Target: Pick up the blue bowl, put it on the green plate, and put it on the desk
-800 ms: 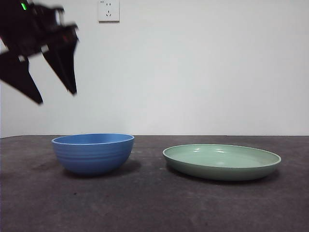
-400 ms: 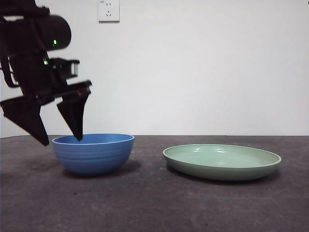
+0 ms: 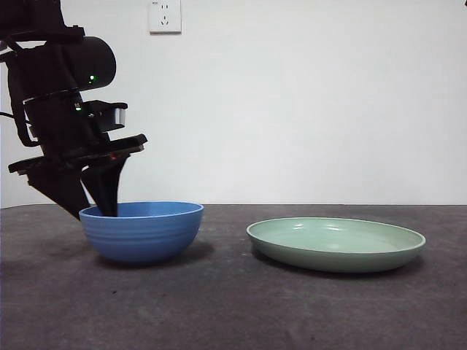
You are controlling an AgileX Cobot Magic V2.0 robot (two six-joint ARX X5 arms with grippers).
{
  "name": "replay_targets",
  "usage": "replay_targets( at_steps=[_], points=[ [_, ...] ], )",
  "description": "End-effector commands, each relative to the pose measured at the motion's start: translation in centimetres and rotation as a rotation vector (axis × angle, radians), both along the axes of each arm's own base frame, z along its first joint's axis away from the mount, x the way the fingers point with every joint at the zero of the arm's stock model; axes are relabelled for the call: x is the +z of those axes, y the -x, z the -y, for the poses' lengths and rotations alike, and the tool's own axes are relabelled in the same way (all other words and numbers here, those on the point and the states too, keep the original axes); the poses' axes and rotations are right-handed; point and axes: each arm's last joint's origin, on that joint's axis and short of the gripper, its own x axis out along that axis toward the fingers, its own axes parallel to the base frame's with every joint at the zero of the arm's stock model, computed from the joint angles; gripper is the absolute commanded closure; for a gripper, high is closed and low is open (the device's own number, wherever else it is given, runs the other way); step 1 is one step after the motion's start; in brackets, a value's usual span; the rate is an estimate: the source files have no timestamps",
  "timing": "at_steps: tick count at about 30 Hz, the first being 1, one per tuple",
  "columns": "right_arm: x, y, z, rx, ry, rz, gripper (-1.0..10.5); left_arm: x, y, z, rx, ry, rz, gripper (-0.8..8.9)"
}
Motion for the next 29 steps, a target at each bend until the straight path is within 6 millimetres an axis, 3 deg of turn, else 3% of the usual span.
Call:
replay_targets(
  at_steps=[1, 10, 16, 24, 29],
  points=[
    [0.6, -0.1, 0.0, 0.005, -0.002, 0.026, 5.7, 0.2, -0.5, 0.3, 0.01, 0.007, 0.012, 8.05],
    [0.6, -0.1, 0.0, 0.005, -0.002, 0.026, 5.7, 0.5, -0.5, 0.3, 0.03, 0.02, 0.02, 8.04],
    [0.6, -0.1, 0.0, 0.005, -0.002, 0.026, 5.7, 3.1, -0.4, 0.8, 0.037, 0.07, 0.078, 8.04],
    [0.6, -0.1, 0.0, 0.004, -0.001, 0.026, 5.7, 8.1, 0.5, 4.2, -0.03, 0.186, 0.191, 8.04],
    [0.6, -0.1, 0.0, 0.004, -0.001, 0.026, 5.7, 9.9, 1.0, 7.0, -0.088, 0.236, 0.244, 8.04]
  ],
)
